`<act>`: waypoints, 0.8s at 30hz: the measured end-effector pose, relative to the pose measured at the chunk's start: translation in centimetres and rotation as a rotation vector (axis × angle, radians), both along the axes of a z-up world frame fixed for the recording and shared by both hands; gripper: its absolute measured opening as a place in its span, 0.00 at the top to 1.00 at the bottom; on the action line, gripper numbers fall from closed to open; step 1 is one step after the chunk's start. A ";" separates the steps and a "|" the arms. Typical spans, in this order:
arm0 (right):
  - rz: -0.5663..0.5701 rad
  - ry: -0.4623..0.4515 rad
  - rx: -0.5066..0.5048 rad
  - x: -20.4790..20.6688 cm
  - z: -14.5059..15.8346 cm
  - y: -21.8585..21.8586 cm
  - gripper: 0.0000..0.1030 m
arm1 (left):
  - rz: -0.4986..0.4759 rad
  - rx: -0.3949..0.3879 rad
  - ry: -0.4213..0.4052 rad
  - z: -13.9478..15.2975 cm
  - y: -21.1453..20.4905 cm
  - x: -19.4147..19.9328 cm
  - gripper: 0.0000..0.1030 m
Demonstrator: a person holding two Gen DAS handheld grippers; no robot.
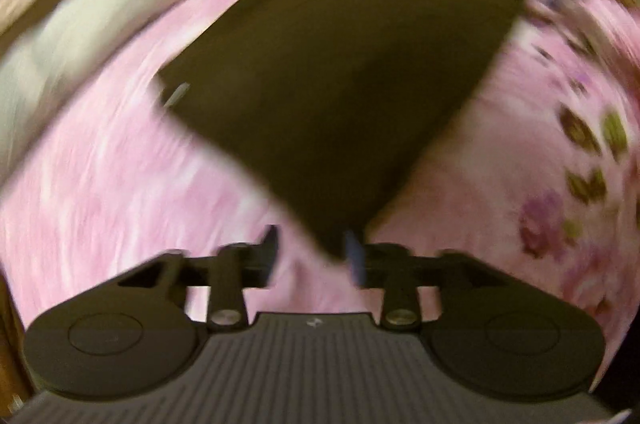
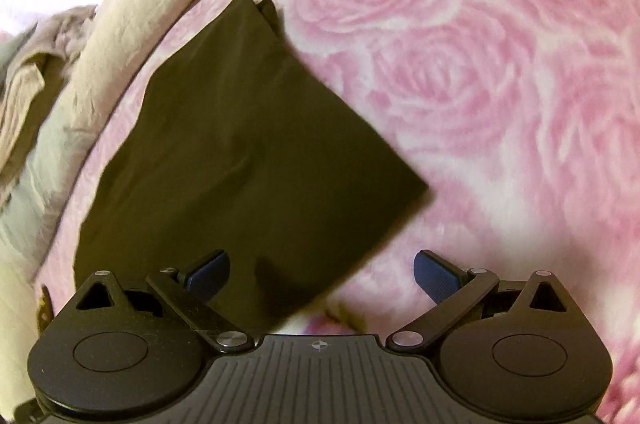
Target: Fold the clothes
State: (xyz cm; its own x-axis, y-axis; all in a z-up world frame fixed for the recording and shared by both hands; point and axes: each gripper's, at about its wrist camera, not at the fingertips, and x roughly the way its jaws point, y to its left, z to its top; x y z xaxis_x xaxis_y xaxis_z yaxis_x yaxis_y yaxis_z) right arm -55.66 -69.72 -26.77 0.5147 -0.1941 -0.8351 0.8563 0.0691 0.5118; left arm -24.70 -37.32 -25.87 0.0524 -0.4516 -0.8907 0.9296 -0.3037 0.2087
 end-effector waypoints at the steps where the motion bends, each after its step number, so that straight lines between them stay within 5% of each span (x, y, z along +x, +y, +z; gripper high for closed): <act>1: -0.018 -0.019 0.002 -0.2 -0.1 0.1 0.02 | -0.081 -0.012 -0.033 -0.4 -0.2 -1.5 0.49; 4: -0.105 -0.073 0.008 -0.9 -0.5 0.3 0.02 | -0.285 0.004 -0.178 -3.3 -0.3 -4.8 0.49; 7: -0.177 -0.139 -0.005 -1.5 -0.7 0.1 0.03 | -0.382 0.001 -0.333 -6.0 -0.5 -5.4 0.54; 8: -0.187 -0.157 -0.014 -1.6 -0.6 -0.1 0.03 | -0.398 -0.004 -0.352 -6.0 -0.7 -5.3 0.64; 9: -0.190 -0.156 -0.017 -1.6 -0.6 -0.6 0.08 | -0.397 0.000 -0.342 -5.4 -0.4 -5.5 0.74; 10: -0.193 -0.154 -0.020 -1.5 -0.7 -1.0 0.30 | -0.397 0.004 -0.332 -4.8 -0.2 -5.7 0.90; 13: -0.194 -0.128 -0.021 -1.5 -0.6 -2.5 0.77 | -0.396 0.016 -0.302 -2.9 0.5 -6.4 0.95; 14: -0.160 -0.099 -0.036 -1.3 -0.2 -2.8 0.84 | -0.396 0.020 -0.292 -2.3 0.8 -6.6 0.95; 16: -0.088 -0.048 -0.071 -1.1 1.1 -3.0 0.92 | -0.395 0.028 -0.271 -1.1 1.3 -7.0 0.97; 24: -0.040 0.018 -0.067 -7.1 6.0 1.2 0.93 | -0.395 0.077 -0.162 3.8 4.0 -9.5 0.98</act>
